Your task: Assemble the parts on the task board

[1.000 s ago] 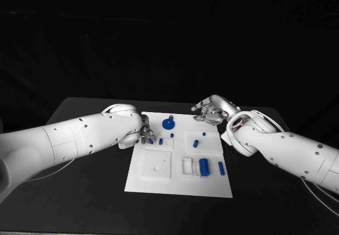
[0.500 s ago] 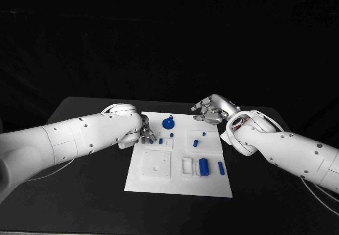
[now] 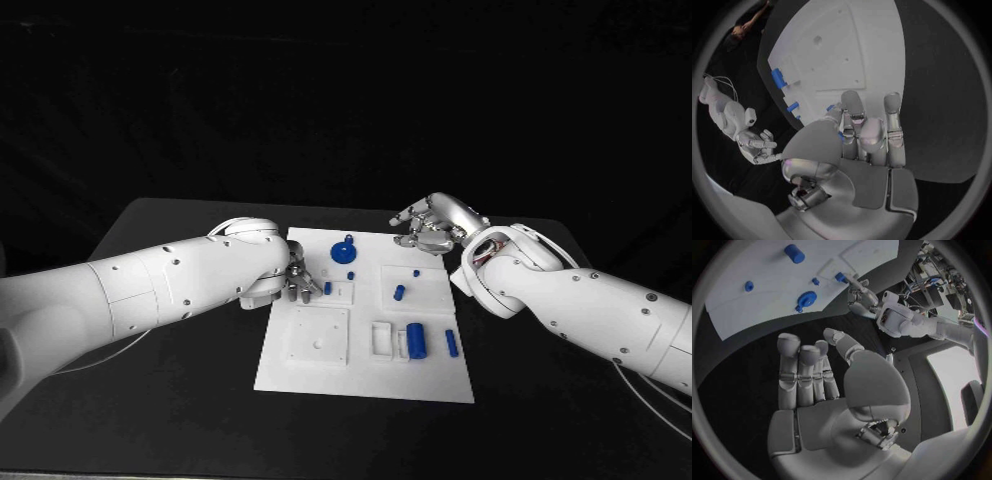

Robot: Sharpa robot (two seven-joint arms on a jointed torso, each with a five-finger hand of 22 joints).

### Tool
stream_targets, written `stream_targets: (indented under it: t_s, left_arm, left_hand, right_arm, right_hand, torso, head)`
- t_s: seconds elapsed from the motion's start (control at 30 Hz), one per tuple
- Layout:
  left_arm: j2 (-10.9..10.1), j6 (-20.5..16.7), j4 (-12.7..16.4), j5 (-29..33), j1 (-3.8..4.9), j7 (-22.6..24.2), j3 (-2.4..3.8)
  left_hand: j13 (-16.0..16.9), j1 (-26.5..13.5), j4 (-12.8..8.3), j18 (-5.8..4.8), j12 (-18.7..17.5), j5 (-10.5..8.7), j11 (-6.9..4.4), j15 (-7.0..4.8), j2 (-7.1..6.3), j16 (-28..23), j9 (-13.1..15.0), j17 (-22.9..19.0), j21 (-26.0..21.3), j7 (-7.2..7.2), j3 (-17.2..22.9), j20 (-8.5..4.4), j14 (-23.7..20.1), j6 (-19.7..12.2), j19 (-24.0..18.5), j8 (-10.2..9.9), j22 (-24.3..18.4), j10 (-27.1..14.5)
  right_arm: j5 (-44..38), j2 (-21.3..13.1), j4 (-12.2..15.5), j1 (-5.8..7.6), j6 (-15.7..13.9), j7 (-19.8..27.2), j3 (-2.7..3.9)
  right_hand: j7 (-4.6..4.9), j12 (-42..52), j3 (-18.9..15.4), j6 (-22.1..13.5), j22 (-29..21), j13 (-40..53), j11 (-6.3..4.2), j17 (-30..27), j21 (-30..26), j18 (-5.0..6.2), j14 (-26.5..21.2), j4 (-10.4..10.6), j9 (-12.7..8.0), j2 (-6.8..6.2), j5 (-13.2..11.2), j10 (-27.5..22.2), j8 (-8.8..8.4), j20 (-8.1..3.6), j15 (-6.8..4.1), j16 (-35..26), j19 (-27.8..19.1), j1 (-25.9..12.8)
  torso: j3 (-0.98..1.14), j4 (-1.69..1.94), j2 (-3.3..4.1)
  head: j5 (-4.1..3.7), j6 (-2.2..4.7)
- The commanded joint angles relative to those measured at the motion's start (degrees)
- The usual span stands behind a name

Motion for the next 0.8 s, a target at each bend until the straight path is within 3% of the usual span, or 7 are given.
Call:
stream_targets:
  t_s: [0.03,0.3,0.37,0.4,0.53,0.57,0.8]
  left_arm:
    - [0.1,0.7,-0.1,0.4,0.00,-0.2,0.03]
    - [0.0,-0.1,-0.5,0.1,0.00,-0.1,0.03]
    - [-0.1,-0.3,-0.5,0.1,0.00,-0.1,0.03]
    - [-0.2,-0.3,-0.5,0.0,0.00,-0.1,0.03]
    - [-0.7,-0.6,-0.3,0.0,0.02,0.0,0.04]
    - [-0.8,-0.5,-0.2,0.0,0.03,0.1,0.05]
    - [-1.8,-0.4,0.6,0.8,0.37,0.2,0.09]
  left_hand:
    - [-0.1,-0.1,0.5,0.69,-0.1,-0.35,0.00,-0.12,-0.58,-0.3,0.1,-0.1,-0.3,0.08,0.0,0.05,-0.3,0.3,0.2,0.0,1.1,2.6]
    - [-0.3,-0.4,1.3,0.75,-0.2,-1.37,0.01,-0.14,-1.07,-0.4,0.1,-0.3,-0.4,0.09,0.0,0.08,-0.3,0.3,0.2,0.0,1.1,2.6]
    - [-0.4,-0.8,2.1,0.76,-0.2,-4.44,0.00,-0.15,-1.66,-0.5,0.1,-0.4,-0.4,0.09,0.0,0.08,-0.3,0.4,0.2,0.0,1.1,2.6]
    - [-0.4,-1.4,3.0,0.77,-0.2,-6.04,0.00,-0.14,-2.73,-0.5,0.1,-0.5,-0.4,0.05,0.2,0.09,-0.3,0.4,0.2,0.1,1.1,2.6]
    - [-0.9,-2.7,9.2,0.54,-0.4,-6.91,-0.05,-0.37,-10.34,-0.7,-0.1,-0.7,-0.4,0.09,4.1,-0.33,-0.4,0.8,0.2,-0.1,1.1,2.6]
    - [-1.2,-1.5,12.5,0.23,-0.4,-6.94,-0.06,-0.43,-12.14,-0.8,-0.3,-0.7,-0.4,0.09,5.4,-0.64,-0.5,1.0,0.1,-0.2,1.1,2.6]
    - [-1.8,-0.6,13.5,-0.16,-1.0,-6.89,0.03,-0.47,-14.35,-1.5,-0.8,-1.7,-0.6,0.27,3.6,-1.03,-0.7,0.8,-0.1,-0.7,1.0,2.6]
  right_arm:
    - [-0.1,0.0,0.0,-0.02,0.5,0.6,0.03]
    - [0.0,0.0,0.0,-0.02,0.4,0.6,0.03]
    - [0.0,0.0,0.0,-0.02,0.3,0.6,0.03]
    - [0.0,0.0,0.0,-0.02,0.3,0.6,0.03]
    - [0.0,0.0,0.0,-0.02,0.3,0.7,0.03]
    - [0.0,0.0,0.0,-0.02,0.3,0.7,0.03]
    - [0.1,0.0,-0.1,-0.03,0.3,0.7,0.04]
  right_hand:
    - [0.20,-0.3,0.3,-0.1,3.6,-0.1,-0.18,0.0,0.2,0.37,0.2,0.0,-0.1,-0.20,0.2,-0.1,-0.11,-0.48,-0.16,-0.2,1.8,-0.2]
    - [0.22,-0.3,0.2,-0.2,3.5,-0.1,-0.17,0.0,0.2,0.39,0.2,0.0,-0.1,-0.25,0.2,-0.1,-0.12,-0.47,-0.15,-0.2,1.8,-0.2]
    - [0.22,-0.3,0.2,-0.2,3.5,-0.1,-0.17,0.0,0.2,0.39,0.2,0.0,-0.1,-0.25,0.2,-0.1,-0.12,-0.47,-0.15,-0.2,1.8,-0.2]
    - [0.22,-0.3,0.2,-0.2,3.5,-0.1,-0.17,0.0,0.2,0.39,0.2,0.0,-0.1,-0.25,0.2,-0.1,-0.12,-0.47,-0.15,-0.2,1.8,-0.2]
    - [0.25,-0.3,0.2,-0.3,3.5,-0.1,-0.16,-0.1,0.2,0.41,0.2,0.0,-0.1,-0.27,0.2,-0.1,-0.12,-0.46,-0.14,-0.3,1.8,-0.2]
    - [0.25,-0.3,0.2,-0.3,3.5,-0.1,-0.16,-0.1,0.2,0.41,0.2,0.0,-0.1,-0.27,0.2,-0.1,-0.12,-0.46,-0.14,-0.3,1.8,-0.2]
    - [0.25,-0.3,0.2,-0.3,3.5,-0.1,-0.16,-0.1,0.2,0.41,0.2,0.0,-0.1,-0.27,0.2,-0.1,-0.12,-0.46,-0.14,-0.3,1.8,-0.2]
  torso:
    - [0.01,-0.03,-0.01]
    - [-0.02,-0.05,0.03]
    - [-0.04,-0.04,0.04]
    - [-0.03,-0.03,0.02]
    - [-0.04,-0.05,0.00]
    - [-0.05,-0.04,0.00]
    - [0.00,0.02,-0.03]
  head:
    - [0.02,-0.02]
    - [0.03,0.09]
    - [0.05,0.09]
    - [0.02,0.08]
    - [-0.08,0.00]
    - [-0.09,-0.01]
    - [-0.09,-0.04]
